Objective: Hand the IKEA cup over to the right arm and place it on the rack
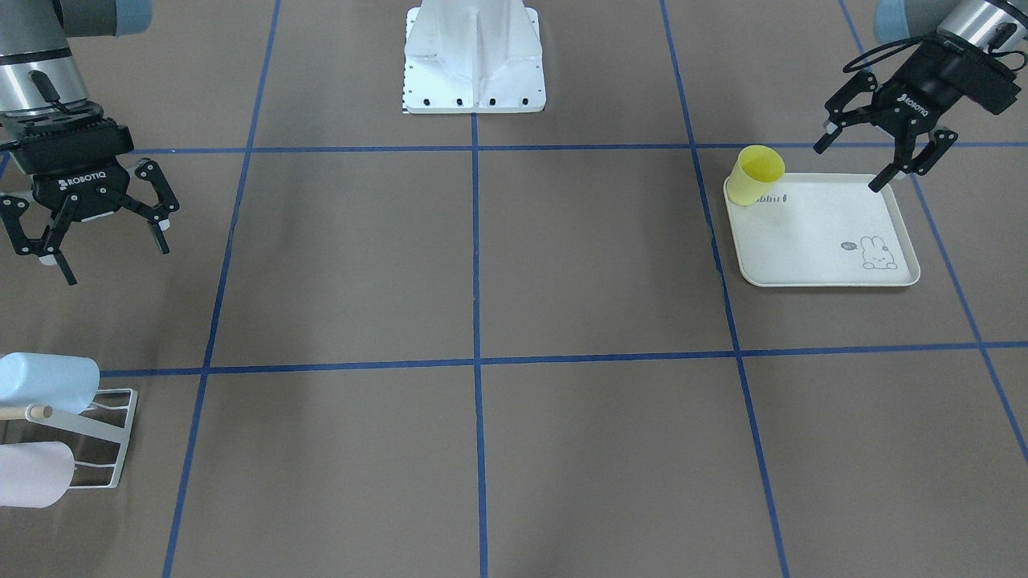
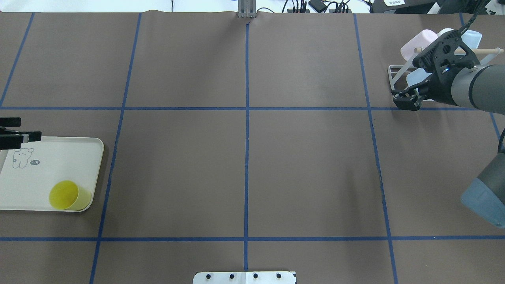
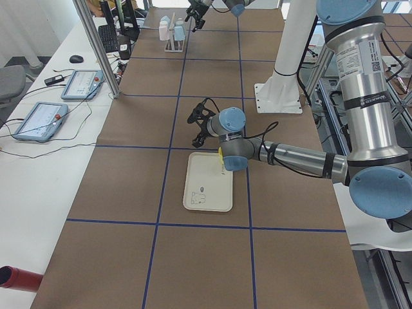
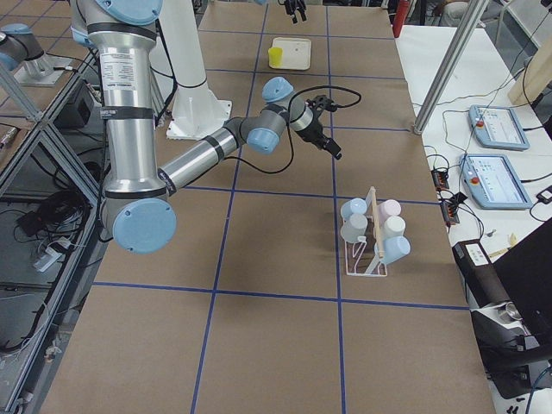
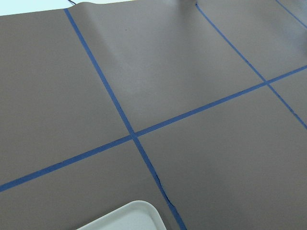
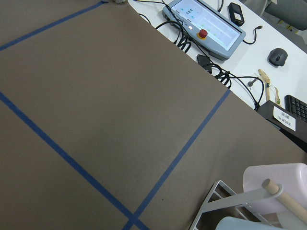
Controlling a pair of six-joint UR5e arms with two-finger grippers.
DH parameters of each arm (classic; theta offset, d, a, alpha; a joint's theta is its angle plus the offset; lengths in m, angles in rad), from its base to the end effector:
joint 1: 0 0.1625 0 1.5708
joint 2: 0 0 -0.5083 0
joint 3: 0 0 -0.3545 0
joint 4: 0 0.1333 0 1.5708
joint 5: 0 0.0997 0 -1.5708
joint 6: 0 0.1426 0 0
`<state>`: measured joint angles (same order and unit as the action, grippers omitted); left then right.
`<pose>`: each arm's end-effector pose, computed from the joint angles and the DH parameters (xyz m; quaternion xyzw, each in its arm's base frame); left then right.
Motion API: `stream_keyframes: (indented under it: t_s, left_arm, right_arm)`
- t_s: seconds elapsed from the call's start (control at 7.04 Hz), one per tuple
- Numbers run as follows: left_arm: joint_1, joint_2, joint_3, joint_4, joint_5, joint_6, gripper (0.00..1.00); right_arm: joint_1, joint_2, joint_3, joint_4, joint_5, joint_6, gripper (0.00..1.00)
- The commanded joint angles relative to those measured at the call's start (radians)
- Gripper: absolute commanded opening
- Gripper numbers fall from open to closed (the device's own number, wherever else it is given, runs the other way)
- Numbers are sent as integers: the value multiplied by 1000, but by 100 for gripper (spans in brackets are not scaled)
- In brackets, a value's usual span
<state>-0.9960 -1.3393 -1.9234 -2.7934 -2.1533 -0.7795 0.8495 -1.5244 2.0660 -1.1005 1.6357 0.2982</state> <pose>0.1572 -0.3435 0.5441 0.3239 0.5487 0.1012 0.7640 -0.2376 -0.4580 0.4784 0.4090 -0.2611 -0.1989 0.8515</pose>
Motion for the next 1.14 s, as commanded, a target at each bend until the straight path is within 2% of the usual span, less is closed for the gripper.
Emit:
stream_keyframes:
  t_s: [0.0,0.14,0.28,0.71,0.99]
  left_arm:
    - [17,-23,12,2,-59,8,100]
    - [63,36,12,2,-24,17,100]
    - [145,98,11,5,115,14,100]
    - [302,166,9,57,273,-3,100]
    - [358,166,9,95,315,-29,100]
  right_arm:
    - [-7,1,-6,17,7,1,100]
    - [-7,0,-9,21,24,-1,100]
    - [-9,1,-10,21,38,1,100]
    - [-10,0,-12,21,44,-1,100]
    - [-10,0,-15,21,44,-1,100]
